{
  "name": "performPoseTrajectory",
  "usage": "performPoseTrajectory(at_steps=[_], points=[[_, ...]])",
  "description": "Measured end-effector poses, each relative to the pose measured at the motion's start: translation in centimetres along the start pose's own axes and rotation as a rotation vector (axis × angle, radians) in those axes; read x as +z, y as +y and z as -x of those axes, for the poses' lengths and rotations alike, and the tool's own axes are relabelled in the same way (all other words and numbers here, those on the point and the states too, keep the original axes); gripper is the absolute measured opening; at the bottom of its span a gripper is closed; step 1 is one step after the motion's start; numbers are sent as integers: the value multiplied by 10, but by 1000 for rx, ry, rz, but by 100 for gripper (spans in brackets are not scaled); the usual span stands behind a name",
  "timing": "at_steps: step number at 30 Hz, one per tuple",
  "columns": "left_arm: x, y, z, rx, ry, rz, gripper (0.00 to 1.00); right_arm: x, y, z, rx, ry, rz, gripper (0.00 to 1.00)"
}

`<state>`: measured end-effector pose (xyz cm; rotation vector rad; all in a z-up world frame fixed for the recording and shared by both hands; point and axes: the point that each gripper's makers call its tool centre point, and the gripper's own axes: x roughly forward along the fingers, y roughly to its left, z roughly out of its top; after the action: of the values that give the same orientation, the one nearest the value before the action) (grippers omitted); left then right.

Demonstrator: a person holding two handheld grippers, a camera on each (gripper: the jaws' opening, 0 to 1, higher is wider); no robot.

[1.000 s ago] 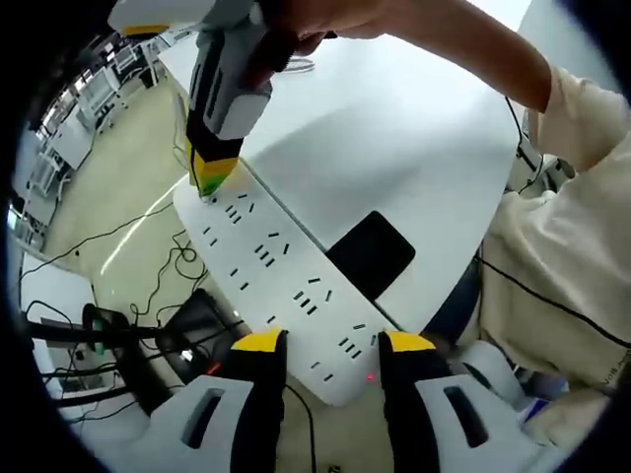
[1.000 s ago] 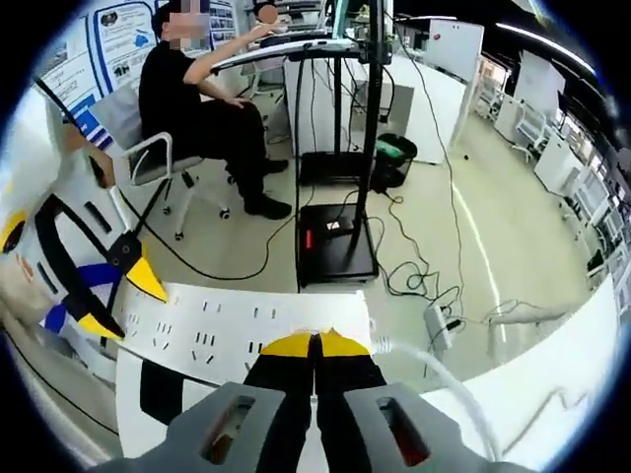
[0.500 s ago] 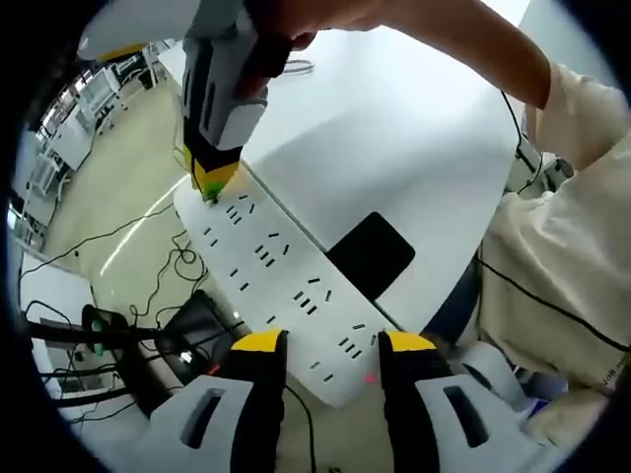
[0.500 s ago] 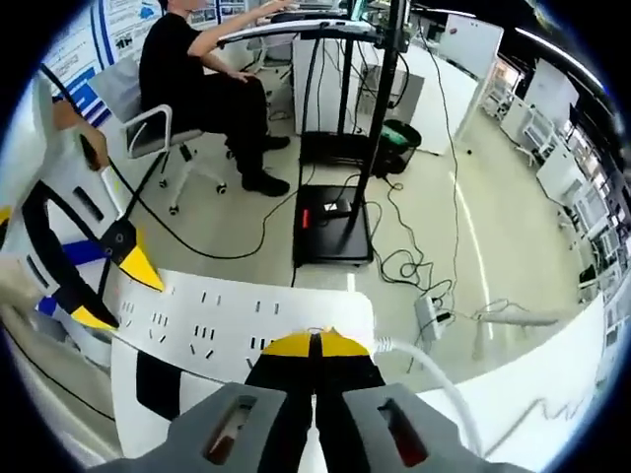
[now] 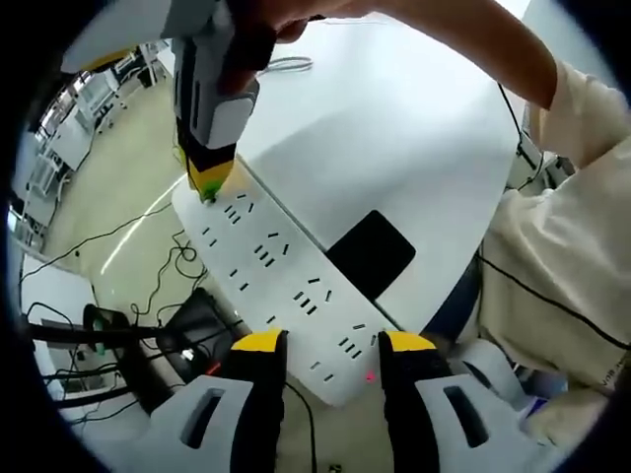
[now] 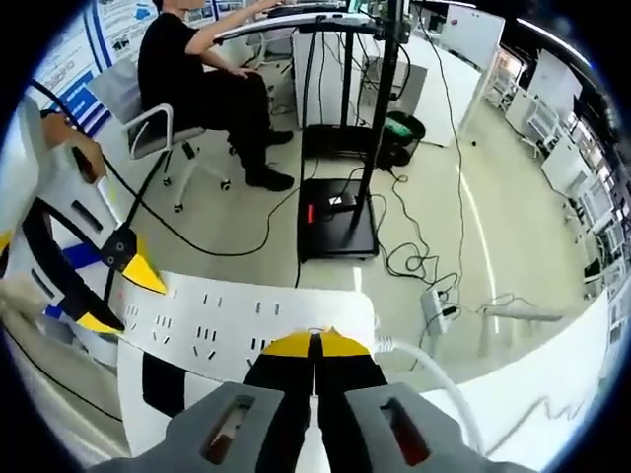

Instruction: Pick up the power strip scattered on the table, fix it on the side mounting bracket of the table, and press the switch

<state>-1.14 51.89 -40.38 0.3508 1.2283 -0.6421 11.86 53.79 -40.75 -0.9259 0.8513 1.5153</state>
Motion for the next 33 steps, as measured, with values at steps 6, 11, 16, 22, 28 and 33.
performPoseTrajectory(at_steps=[6,11,16,22,28,33], points=[[0,0,0,2,-7,6,42,10,1,0,36,-104,9,0],[1,1,0,2,0,3,42,3,-1,0,33,-103,-2,0],[1,3,0,2,8,1,42,2,-3,1,28,-142,-27,0],[1,4,0,0,12,1,42,4,-6,10,-11,-212,-38,0],[1,4,0,0,12,1,42,12,-4,23,-32,-286,-24,0],[1,5,0,1,2,3,42,14,-2,30,-47,-305,-11,0]])
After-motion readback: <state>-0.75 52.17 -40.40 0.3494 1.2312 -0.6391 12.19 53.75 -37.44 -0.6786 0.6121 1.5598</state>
